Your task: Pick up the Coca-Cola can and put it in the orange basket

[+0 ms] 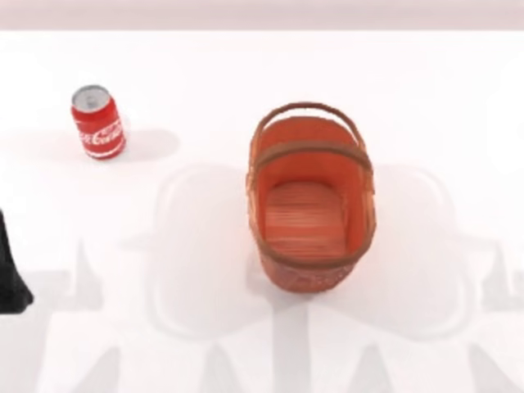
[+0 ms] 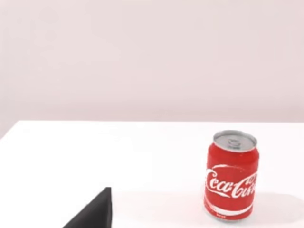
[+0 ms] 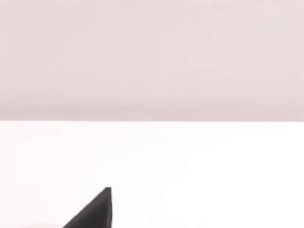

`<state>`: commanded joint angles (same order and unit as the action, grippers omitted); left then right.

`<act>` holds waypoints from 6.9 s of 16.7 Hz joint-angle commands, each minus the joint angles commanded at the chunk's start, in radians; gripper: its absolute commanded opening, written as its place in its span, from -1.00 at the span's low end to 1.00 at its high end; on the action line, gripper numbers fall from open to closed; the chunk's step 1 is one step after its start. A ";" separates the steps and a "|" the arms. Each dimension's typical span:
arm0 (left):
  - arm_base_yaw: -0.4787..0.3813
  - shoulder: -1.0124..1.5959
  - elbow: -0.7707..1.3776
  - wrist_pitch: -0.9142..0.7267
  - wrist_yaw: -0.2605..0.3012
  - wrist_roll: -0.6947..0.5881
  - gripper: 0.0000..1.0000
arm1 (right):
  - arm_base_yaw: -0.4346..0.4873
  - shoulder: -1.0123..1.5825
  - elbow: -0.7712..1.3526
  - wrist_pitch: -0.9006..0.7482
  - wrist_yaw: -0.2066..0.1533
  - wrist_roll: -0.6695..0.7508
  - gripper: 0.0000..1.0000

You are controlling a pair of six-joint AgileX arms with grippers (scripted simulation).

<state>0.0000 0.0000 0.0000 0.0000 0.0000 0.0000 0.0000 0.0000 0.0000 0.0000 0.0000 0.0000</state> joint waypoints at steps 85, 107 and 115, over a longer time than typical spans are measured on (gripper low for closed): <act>-0.118 2.504 2.201 -1.056 0.216 0.655 -1.00 | 0.000 0.000 0.000 0.000 0.000 0.000 1.00; -0.324 2.045 1.345 0.656 1.268 0.046 -1.00 | 0.000 0.000 0.000 0.000 0.000 0.000 1.00; -0.316 2.079 1.335 0.696 1.270 0.047 -1.00 | 0.000 0.000 0.000 0.000 0.000 0.000 1.00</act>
<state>-0.3165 2.0794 1.3352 0.6960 1.2696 0.0475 0.0000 0.0000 0.0000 0.0000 0.0000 0.0000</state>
